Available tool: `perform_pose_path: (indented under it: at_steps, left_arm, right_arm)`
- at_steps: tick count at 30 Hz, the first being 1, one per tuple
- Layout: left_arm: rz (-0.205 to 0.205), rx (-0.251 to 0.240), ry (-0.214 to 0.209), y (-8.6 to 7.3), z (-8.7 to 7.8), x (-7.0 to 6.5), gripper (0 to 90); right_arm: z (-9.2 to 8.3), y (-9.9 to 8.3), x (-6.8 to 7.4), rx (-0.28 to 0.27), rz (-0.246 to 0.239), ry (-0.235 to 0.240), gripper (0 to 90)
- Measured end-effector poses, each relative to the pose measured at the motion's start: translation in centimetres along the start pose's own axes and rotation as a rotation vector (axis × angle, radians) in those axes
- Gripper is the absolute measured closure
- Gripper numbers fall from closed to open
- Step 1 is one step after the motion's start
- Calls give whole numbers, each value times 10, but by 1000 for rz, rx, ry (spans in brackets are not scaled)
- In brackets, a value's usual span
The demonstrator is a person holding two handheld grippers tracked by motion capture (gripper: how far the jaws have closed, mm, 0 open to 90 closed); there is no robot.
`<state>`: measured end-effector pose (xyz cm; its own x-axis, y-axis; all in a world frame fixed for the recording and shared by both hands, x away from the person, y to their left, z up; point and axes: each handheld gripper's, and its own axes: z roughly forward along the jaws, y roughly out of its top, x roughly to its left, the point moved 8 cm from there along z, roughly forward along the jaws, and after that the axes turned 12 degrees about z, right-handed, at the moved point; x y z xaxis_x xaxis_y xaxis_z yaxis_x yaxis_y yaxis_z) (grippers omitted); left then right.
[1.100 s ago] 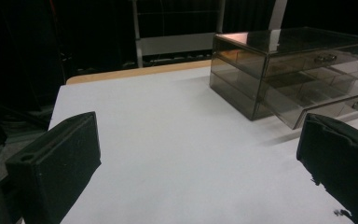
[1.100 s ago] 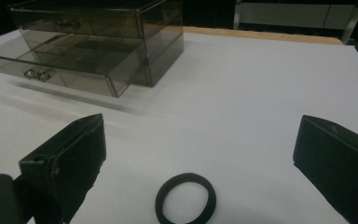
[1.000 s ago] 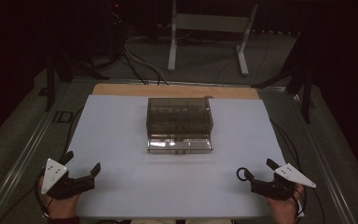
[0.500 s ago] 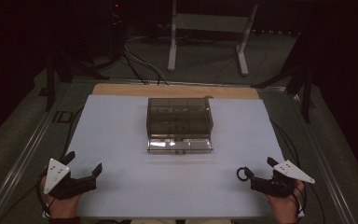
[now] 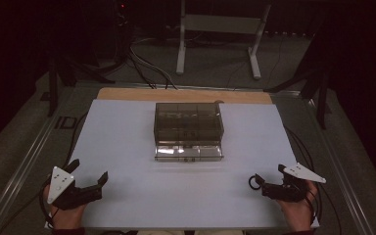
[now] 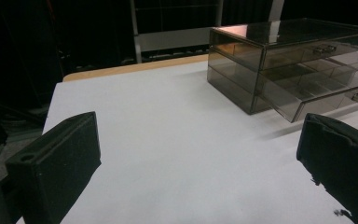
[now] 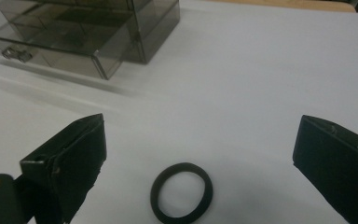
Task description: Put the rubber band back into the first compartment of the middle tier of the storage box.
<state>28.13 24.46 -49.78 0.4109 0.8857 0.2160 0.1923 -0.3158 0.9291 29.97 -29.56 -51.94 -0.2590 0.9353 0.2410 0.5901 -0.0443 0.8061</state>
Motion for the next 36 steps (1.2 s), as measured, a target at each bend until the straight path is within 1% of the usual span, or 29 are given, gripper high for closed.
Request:
perform_pose_path:
  at_steps: [3,10,14,16,20,23,25,26,27,28,29,30,32,33,34,36]
  left_arm:
    - [1,3,-7,0,0,0,3]
    - [2,16,-14,-2,2,-2,3]
    - [-3,16,-6,-2,2,-1,3]
    - [-4,13,-4,-1,2,-1,3]
    - [1,12,-7,-1,2,-1,3]
    - [-2,16,-10,-2,3,-1,3]
    - [-4,18,-12,-2,3,-1,3]
    - [-4,18,-12,-2,3,-1,3]
    - [-4,18,-8,-2,3,-1,3]
    - [-4,19,-6,-2,3,-1,3]
    - [-5,19,-5,-2,3,-1,3]
    - [-5,19,-3,-2,3,0,3]
    - [-5,19,-2,-3,3,0,3]
    - [-5,19,0,-3,3,0,3]
    - [-6,21,1,-3,3,0,3]
    - [-4,24,3,-4,4,0,3]
  right_arm:
    - [2,1,-1,14,-6,0,30]
    - [15,-1,-1,82,-28,-8,31]
    - [22,-4,-2,125,-42,-18,33]
    - [24,-5,-3,143,-50,-25,55]
    - [27,-9,-7,178,-43,-30,93]
    - [29,-12,-10,204,-40,-37,147]
    - [31,-14,-12,219,-41,-52,208]
    - [31,-14,-12,219,-41,-52,208]
    - [33,-18,-13,244,-43,-52,292]
    - [33,-20,-13,253,-47,-57,336]
    - [34,-21,-13,258,-53,-54,399]
    - [35,-23,-13,265,-55,-45,449]
    - [37,-27,-14,280,-56,-51,516]
    - [37,-27,-14,280,-56,-51,516]
    - [37,-28,-15,284,-53,-50,552]
    - [39,-31,-18,306,-58,-68,618]
